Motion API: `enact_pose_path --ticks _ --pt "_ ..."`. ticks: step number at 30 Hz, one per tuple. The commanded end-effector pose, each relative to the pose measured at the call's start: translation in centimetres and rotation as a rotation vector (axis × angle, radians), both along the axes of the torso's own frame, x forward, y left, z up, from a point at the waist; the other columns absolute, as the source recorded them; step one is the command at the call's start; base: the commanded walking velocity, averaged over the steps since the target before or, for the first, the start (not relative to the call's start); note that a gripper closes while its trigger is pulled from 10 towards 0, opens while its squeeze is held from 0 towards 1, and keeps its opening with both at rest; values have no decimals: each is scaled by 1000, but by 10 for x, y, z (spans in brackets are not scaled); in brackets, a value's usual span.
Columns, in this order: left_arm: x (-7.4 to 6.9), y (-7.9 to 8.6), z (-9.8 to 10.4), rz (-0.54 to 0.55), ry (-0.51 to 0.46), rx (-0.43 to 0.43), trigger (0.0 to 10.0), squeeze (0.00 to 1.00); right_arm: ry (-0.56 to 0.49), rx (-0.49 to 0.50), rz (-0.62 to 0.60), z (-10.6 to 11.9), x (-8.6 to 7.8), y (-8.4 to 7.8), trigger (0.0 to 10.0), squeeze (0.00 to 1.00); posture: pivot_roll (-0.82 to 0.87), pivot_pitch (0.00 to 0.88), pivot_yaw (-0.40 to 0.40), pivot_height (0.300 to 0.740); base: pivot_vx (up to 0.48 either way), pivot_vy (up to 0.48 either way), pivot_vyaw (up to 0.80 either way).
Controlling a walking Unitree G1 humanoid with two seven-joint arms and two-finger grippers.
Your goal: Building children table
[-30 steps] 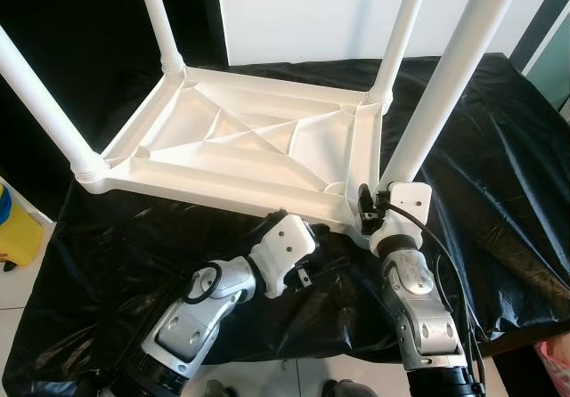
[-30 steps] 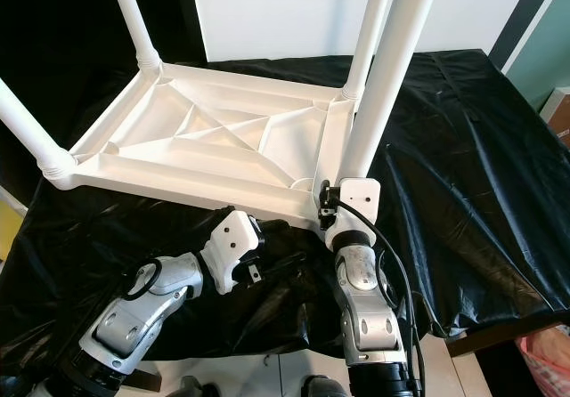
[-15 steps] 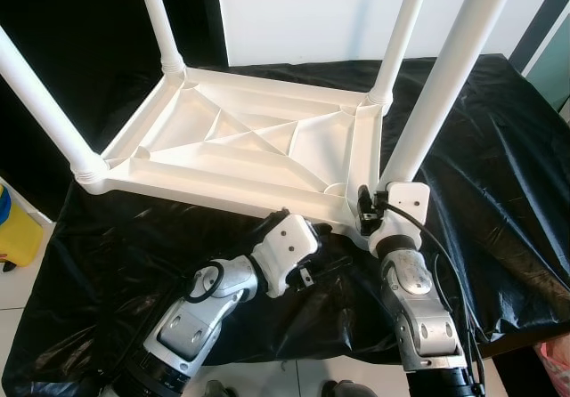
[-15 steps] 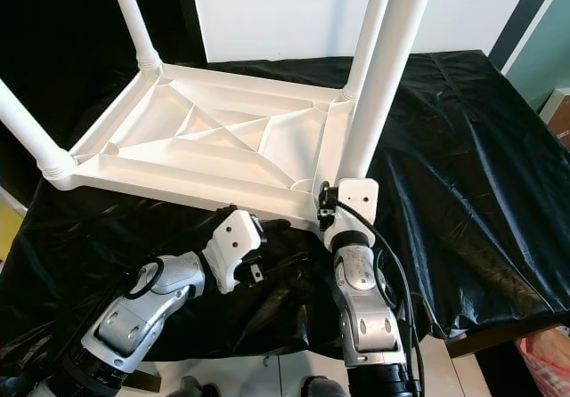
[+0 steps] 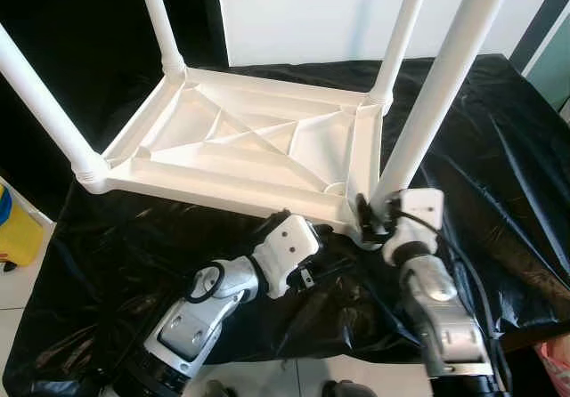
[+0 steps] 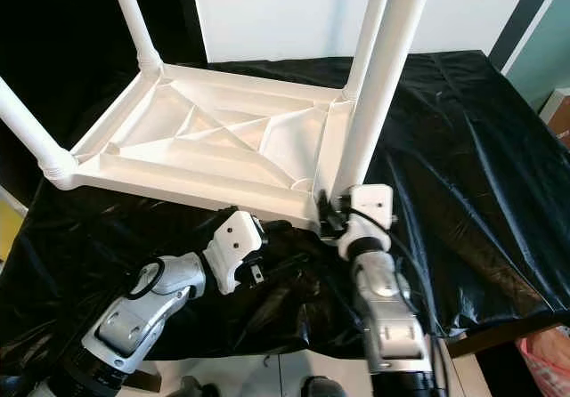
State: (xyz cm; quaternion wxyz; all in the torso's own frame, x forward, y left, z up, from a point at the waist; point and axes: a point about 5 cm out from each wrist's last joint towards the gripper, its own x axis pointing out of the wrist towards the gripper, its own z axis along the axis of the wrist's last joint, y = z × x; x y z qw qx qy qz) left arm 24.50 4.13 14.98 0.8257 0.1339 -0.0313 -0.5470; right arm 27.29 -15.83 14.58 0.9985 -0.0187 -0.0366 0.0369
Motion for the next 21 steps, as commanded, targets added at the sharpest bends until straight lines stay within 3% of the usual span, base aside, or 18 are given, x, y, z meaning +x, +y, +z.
enact_pose_path --ticks 1,2,10,13,14,17,21 --pt "-4 -2 -2 -64 13 16 10000 0 0 8 29 -1 -1 -4 10000 1000 -146 104 20 740 0 0 0" --pt "-3 -2 -2 -64 13 15 10000 0 4 -12 98 -1 1 -5 10000 0 -149 107 25 740 0 0 0" --pt "-2 -3 -1 -66 14 12 10000 0 25 -120 393 2 6 -2 10000 0 -150 108 28 740 0 0 0" --pt "-2 -3 -1 -66 14 12 10000 0 25 -120 393 2 6 -2 10000 0 -150 108 28 740 0 0 0" --pt "-2 -4 -1 -67 14 11 10000 0 37 -145 470 2 8 0 10000 0 -149 109 29 740 0 0 0" --pt "-2 -4 -1 -67 14 11 10000 0 37 -145 470 2 8 0 10000 0 -149 109 29 740 0 0 0" --pt "-1 -4 0 -65 11 11 10000 0 65 -194 568 -1 15 1 10000 0 -136 108 24 740 0 0 0"
